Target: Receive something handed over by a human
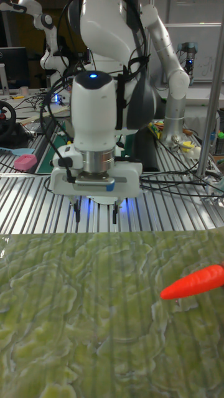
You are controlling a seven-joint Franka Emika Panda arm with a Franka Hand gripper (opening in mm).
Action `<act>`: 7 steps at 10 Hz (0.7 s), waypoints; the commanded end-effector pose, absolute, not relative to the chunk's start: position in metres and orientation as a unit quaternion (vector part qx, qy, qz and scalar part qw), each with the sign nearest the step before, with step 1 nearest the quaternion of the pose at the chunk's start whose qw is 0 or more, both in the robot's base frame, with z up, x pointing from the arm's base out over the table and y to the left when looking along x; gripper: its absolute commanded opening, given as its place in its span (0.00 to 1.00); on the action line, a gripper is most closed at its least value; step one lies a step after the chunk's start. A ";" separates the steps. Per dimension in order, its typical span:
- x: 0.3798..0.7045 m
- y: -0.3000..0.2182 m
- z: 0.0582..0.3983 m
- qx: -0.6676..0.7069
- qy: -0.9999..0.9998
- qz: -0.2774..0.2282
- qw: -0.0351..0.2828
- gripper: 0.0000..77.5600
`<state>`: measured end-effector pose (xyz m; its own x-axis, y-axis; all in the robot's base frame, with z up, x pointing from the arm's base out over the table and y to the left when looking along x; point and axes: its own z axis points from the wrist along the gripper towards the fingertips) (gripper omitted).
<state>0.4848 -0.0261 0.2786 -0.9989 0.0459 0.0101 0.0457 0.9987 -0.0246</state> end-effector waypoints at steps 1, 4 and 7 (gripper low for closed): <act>0.452 -0.105 0.241 -0.028 -0.998 0.043 0.034 1.00; 0.438 -0.104 0.232 -0.039 -0.997 0.066 0.033 1.00; 0.404 -0.082 0.225 -0.079 -0.994 0.064 0.027 1.00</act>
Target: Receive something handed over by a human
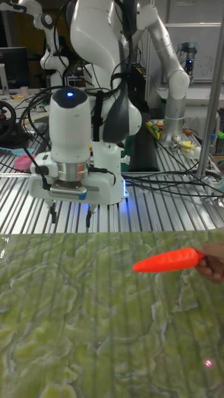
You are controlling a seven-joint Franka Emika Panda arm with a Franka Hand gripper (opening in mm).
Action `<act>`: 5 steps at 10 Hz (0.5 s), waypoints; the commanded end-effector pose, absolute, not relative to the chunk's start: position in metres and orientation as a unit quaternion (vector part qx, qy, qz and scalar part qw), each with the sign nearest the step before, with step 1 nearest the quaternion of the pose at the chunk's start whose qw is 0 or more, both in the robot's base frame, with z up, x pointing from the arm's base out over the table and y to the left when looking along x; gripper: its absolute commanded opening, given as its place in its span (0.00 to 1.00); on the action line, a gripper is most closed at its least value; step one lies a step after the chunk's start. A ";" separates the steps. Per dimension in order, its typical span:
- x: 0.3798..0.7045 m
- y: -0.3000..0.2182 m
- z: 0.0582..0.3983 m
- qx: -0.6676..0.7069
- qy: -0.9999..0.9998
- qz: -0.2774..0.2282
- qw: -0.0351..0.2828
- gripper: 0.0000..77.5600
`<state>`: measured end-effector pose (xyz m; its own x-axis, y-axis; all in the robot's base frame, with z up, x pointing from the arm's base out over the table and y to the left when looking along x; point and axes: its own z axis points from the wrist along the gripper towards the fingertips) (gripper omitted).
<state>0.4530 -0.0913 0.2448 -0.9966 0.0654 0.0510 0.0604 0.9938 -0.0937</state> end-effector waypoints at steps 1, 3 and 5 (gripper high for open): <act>0.396 -0.068 0.224 -0.095 -0.993 0.065 0.026 1.00; 0.391 -0.046 0.223 -0.116 -0.991 0.061 0.027 1.00; 0.383 -0.003 0.219 -0.157 -0.987 0.041 0.023 1.00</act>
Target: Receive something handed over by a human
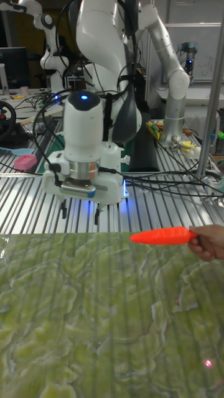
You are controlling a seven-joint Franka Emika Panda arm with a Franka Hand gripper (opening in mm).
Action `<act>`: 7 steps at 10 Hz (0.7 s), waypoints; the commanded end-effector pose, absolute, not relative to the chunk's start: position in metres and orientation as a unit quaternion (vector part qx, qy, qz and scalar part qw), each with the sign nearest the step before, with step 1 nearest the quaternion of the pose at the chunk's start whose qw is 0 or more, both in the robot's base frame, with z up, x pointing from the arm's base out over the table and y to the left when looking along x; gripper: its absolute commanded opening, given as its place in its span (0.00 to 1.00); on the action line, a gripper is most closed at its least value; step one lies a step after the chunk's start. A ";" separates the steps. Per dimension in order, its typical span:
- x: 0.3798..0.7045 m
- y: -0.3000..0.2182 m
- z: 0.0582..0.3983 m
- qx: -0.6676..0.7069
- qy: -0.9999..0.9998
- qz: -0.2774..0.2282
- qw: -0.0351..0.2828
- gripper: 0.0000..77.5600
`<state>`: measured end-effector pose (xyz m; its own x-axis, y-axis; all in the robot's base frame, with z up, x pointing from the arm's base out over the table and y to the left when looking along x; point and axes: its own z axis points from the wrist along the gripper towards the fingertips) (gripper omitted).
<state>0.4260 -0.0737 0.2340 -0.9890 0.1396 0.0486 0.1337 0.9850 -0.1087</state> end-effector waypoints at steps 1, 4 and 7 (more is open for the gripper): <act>0.380 0.019 0.223 -0.177 -0.983 0.027 0.026 1.00; 0.367 0.076 0.250 -0.225 -0.974 0.019 0.032 1.00; 0.362 0.110 0.279 -0.275 -0.960 -0.019 0.040 1.00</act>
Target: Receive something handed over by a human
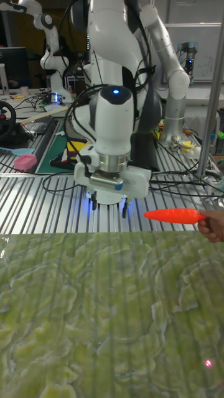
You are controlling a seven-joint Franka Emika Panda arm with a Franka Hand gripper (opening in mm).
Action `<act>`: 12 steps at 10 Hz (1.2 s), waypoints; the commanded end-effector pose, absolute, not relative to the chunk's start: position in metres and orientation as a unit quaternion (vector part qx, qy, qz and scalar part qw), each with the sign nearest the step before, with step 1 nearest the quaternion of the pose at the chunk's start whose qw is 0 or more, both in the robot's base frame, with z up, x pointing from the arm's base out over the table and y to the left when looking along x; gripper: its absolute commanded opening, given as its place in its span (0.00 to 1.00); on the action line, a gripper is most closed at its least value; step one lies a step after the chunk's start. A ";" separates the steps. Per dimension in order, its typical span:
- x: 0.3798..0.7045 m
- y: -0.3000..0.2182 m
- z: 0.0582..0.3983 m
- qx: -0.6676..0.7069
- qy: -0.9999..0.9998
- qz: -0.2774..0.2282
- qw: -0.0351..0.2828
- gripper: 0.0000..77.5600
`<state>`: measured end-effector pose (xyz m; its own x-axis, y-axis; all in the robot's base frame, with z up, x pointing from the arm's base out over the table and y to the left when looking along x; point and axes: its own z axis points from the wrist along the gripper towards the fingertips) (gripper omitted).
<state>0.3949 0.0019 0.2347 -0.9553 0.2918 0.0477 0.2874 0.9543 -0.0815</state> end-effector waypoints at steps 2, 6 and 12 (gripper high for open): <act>0.358 0.118 0.290 -0.281 -0.958 -0.026 0.056 1.00; 0.358 0.118 0.290 -0.268 -0.963 -0.006 0.012 1.00; 0.355 0.086 0.289 -0.290 -0.957 0.001 0.013 1.00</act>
<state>0.3605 0.1151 0.2848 -0.8226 0.5667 0.0460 0.5666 0.8238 -0.0181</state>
